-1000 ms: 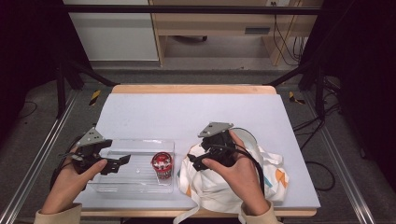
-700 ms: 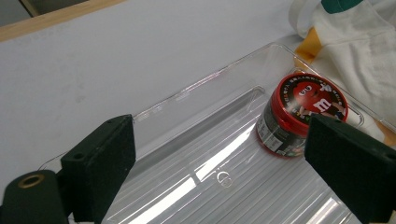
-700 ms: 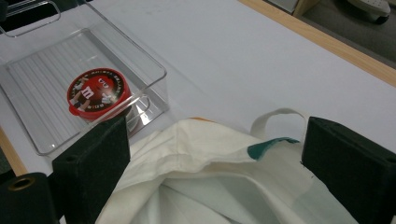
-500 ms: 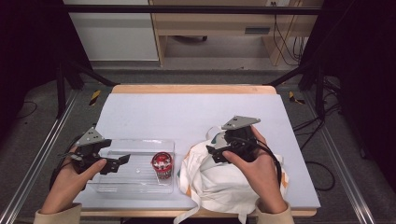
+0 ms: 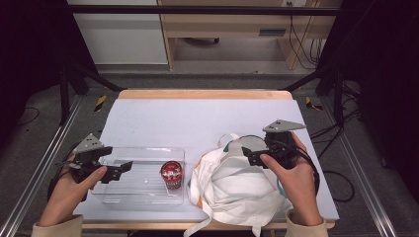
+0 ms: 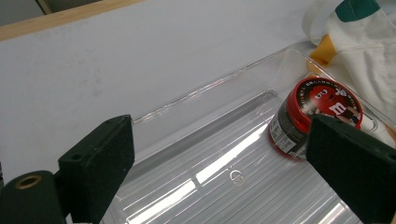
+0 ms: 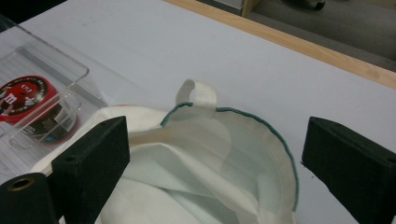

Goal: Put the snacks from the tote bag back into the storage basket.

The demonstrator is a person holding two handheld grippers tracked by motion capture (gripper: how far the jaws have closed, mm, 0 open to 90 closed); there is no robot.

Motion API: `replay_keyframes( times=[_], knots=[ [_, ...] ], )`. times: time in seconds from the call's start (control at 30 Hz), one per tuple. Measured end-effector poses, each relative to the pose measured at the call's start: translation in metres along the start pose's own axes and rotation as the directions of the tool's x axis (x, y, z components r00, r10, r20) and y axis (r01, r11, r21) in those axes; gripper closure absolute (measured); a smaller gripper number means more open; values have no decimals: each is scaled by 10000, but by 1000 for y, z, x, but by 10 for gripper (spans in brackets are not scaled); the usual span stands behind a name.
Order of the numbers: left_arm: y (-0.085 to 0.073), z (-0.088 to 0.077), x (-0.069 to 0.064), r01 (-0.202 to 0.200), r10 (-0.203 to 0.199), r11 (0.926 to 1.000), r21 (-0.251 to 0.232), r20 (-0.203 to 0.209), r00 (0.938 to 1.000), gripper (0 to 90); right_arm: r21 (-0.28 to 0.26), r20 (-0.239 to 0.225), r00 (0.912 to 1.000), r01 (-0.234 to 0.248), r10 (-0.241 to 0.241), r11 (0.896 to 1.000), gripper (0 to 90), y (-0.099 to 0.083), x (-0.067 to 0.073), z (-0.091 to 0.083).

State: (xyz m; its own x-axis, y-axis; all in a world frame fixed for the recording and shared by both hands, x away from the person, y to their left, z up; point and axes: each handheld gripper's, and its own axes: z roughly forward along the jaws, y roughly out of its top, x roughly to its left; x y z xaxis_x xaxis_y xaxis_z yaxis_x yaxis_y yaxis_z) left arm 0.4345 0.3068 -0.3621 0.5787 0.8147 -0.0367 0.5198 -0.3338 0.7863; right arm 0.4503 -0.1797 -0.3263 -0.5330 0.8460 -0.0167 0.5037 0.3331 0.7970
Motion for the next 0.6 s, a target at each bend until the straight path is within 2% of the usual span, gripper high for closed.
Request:
replay_keyframes(
  times=[0.33, 0.6],
  knots=[
    [-1, -3, 3, 74, -75, 9999, -72, -38, 10000, 81, -56, 770, 9961, -421, 424, 9991, 81, -10, -23, -13],
    [-1, -4, 4, 93, -94, 9999, -100, -68, 9999, 80, -105, 1416, 9862, -850, 857, 9963, 81, -22, -45, -22]
  ],
)
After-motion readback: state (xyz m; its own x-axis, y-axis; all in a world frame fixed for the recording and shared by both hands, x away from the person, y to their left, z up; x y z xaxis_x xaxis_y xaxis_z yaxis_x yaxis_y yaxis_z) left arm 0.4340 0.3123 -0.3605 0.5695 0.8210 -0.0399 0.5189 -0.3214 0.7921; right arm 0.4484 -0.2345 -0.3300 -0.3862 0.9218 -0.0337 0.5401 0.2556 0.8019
